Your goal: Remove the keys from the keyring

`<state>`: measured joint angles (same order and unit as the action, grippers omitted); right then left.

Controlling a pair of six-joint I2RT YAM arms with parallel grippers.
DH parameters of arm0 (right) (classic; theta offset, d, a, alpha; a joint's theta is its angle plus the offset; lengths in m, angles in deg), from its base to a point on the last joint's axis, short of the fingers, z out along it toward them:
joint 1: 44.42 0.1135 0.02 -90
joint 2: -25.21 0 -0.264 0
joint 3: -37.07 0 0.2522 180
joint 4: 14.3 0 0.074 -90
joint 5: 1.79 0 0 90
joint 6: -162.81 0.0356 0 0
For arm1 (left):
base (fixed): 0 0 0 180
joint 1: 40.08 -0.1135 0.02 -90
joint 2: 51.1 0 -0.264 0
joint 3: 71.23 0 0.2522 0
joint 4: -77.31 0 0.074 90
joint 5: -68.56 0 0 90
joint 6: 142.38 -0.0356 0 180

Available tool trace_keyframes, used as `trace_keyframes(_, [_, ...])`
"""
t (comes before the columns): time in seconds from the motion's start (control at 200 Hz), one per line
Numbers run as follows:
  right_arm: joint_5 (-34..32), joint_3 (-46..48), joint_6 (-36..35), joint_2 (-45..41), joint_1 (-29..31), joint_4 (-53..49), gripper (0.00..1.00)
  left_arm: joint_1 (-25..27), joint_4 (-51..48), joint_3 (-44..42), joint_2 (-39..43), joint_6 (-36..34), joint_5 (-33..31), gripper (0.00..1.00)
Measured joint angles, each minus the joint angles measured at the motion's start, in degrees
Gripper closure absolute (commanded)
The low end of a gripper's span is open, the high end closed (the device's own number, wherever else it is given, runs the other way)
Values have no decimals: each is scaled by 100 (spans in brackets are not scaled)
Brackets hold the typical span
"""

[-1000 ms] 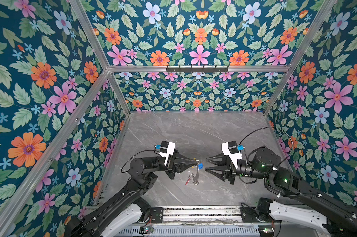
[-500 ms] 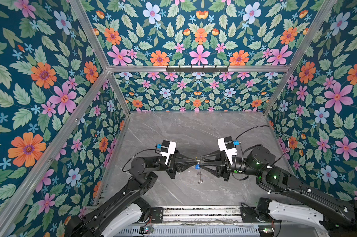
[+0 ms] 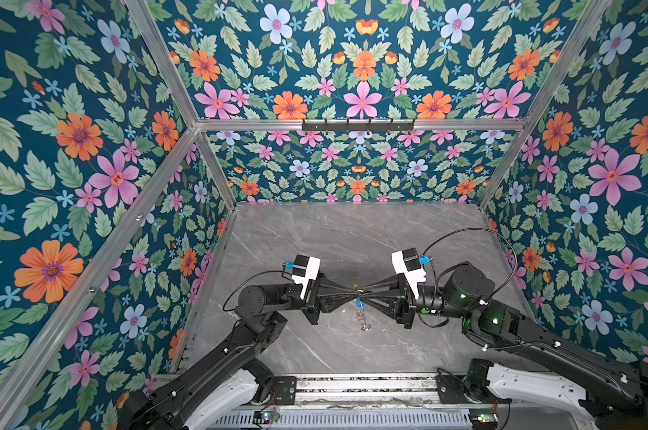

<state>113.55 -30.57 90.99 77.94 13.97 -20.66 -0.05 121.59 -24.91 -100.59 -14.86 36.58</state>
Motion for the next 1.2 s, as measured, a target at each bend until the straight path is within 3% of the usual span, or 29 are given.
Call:
trace_keyframes(0.63, [-39,153,-17,-98,0,175,79,0,-2,-46,-46,-28,-92,100])
trace_keyframes(0.845, [-72,166,-20,-118,0,177,83,0,7,-72,-48,-42,-92,100])
trace_keyframes(1.2, [-116,136,-61,-101,-7,136,100,0,22,-72,-39,-37,-90,100])
